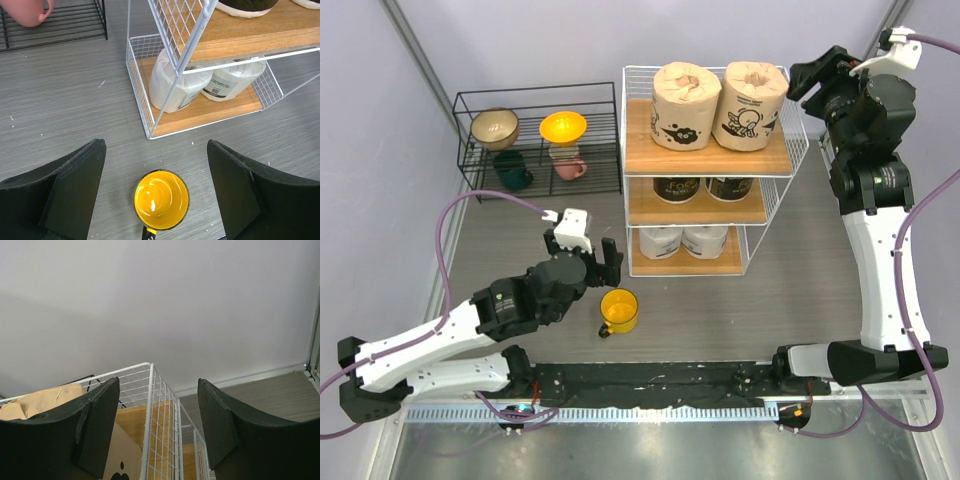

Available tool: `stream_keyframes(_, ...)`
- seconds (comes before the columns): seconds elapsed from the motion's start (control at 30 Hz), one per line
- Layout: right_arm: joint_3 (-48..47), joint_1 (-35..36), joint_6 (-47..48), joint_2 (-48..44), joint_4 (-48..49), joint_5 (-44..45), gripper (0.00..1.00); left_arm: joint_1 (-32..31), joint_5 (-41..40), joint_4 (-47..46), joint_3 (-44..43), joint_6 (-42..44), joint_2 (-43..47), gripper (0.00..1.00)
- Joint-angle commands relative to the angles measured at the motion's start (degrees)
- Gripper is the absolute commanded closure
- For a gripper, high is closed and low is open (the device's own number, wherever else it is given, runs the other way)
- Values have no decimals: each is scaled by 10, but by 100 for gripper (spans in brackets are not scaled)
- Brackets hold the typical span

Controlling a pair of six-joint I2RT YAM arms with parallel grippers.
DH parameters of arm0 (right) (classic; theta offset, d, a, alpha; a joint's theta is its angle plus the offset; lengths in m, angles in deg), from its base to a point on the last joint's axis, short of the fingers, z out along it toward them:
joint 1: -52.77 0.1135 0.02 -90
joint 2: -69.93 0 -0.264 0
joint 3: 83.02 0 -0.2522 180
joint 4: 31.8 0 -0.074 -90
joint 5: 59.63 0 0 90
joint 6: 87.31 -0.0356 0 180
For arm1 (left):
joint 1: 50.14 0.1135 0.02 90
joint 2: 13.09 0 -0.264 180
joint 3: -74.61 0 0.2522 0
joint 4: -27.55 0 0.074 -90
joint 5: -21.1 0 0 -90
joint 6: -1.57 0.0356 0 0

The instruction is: Place and organize the paper towels onto the shelf

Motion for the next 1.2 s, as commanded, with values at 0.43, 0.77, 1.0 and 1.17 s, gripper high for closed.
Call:
stream_keyframes(0.43,24,2,9,-15,38,-94,31,-2,-12,1,0,-19,-2,13)
stream_keyframes(0.77,95,0,16,-86,90,25,30,-2,-13,6,5,-23,1,12)
stream_keyframes(1.0,160,-4,7,-160,127,108,30,-2,-14,4,7,-23,-1,12)
stream_keyframes(1.17,219,-6,-7,-206,124,148,30,-2,-14,1,9,-22,-3,12)
